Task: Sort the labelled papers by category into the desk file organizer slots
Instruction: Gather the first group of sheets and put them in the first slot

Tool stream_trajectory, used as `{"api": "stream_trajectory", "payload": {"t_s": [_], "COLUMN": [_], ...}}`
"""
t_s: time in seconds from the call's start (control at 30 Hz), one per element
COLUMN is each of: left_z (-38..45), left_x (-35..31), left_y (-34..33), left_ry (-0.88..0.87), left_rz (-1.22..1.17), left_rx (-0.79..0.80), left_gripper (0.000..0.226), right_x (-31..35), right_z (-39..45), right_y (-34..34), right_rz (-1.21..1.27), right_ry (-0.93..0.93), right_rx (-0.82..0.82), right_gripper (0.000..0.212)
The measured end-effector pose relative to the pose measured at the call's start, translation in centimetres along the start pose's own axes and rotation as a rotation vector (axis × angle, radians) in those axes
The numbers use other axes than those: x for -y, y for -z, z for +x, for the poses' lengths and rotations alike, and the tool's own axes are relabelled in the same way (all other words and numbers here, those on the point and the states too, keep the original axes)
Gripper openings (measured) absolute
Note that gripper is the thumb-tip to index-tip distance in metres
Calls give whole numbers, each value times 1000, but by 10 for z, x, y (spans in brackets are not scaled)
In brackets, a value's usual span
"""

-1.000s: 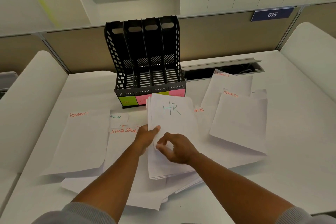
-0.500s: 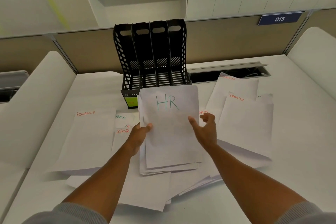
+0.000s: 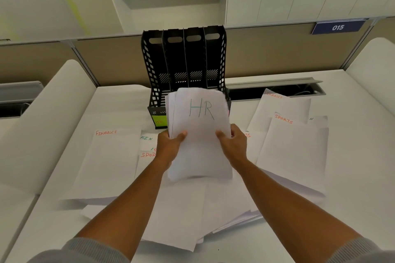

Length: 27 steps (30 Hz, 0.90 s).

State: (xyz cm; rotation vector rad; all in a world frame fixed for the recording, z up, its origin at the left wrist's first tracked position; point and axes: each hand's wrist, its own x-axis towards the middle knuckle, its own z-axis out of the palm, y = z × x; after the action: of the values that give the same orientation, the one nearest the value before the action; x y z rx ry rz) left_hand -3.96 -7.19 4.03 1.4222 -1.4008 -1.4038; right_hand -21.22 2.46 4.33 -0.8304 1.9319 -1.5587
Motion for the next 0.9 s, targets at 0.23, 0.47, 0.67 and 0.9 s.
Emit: {"api": "stream_trajectory", "payload": {"t_s": [0.23,0.47,0.67,0.9], "left_z": [0,4,6,3], "left_x": [-26,-10,-12,-28], "left_y": [-17,-9,-10,-11], "left_ry": [-190,-144,-137,-221], "left_rz": [-62,-51,-66,-148], "left_rx": [-110,-76,-76,-73], "left_gripper": [47,59,60,60], "right_x": [24,14,9,12], "right_z": [4,6,10,11], "right_y": [-20,-20,-21,-23], "right_rz": [8,-41,-18,-19], "right_ry": [225,231,215,232], "right_rx": [-43,26,-33,-22], "right_gripper": [26,31,29,33]}}
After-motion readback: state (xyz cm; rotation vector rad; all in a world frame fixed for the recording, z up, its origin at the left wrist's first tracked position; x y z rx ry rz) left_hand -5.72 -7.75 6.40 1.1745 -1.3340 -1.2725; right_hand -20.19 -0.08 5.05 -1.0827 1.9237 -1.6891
